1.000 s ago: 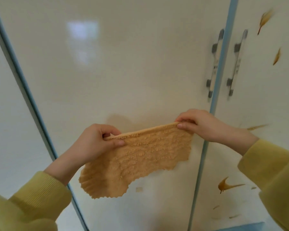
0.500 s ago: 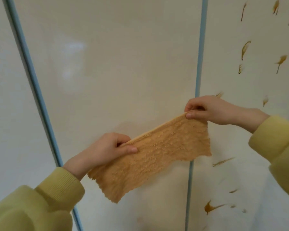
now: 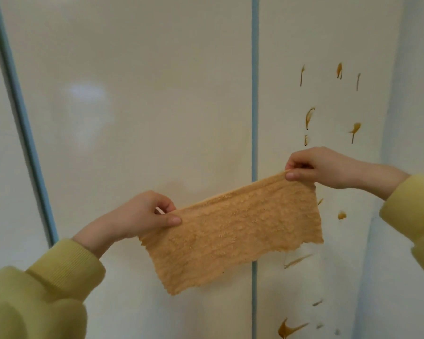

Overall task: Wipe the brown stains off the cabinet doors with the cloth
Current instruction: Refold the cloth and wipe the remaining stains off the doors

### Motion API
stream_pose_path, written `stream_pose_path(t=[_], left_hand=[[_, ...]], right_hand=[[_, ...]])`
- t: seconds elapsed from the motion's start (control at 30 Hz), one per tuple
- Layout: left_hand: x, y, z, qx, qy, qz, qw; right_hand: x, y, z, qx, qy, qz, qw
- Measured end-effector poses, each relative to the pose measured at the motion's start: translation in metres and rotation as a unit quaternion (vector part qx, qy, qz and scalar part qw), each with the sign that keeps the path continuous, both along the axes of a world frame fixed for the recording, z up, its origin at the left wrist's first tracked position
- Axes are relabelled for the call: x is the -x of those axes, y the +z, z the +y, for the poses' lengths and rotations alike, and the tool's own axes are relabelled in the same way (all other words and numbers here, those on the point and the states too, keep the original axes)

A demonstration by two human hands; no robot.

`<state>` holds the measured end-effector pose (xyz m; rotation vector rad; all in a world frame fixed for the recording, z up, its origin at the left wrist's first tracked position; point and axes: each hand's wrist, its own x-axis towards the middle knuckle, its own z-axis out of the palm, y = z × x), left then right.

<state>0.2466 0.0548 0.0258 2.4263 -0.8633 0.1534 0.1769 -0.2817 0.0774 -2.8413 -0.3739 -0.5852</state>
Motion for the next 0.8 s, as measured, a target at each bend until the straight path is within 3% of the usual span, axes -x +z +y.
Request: stream_pose_path(t=[0.1, 0.2, 0.6, 0.8], left_hand=[[-0.005, 0.007, -0.033, -0.014, 0.029, -0.122, 0.992], [-0.007, 0.014, -0.075, -0.005, 0.038, -0.181, 0.983], [-0.038, 0.045, -0.167, -0.003, -0.009, -0.062, 0.998], [-0.066, 0.068, -0.195, -0.03, 0.057, -0.158, 0.985]], right_hand=[[0.001, 0.005, -0.035, -0.017, 0.007, -0.01, 1.0], [-0.005, 0.01, -0.079, -0.039, 0.025, -0.001, 0.999], [-0.066, 0.024, -0.202, -0.024, 0.035, 0.037, 0.998], [-0.083, 0.033, -0.232, -0.074, 0.023, -0.008, 0.997]])
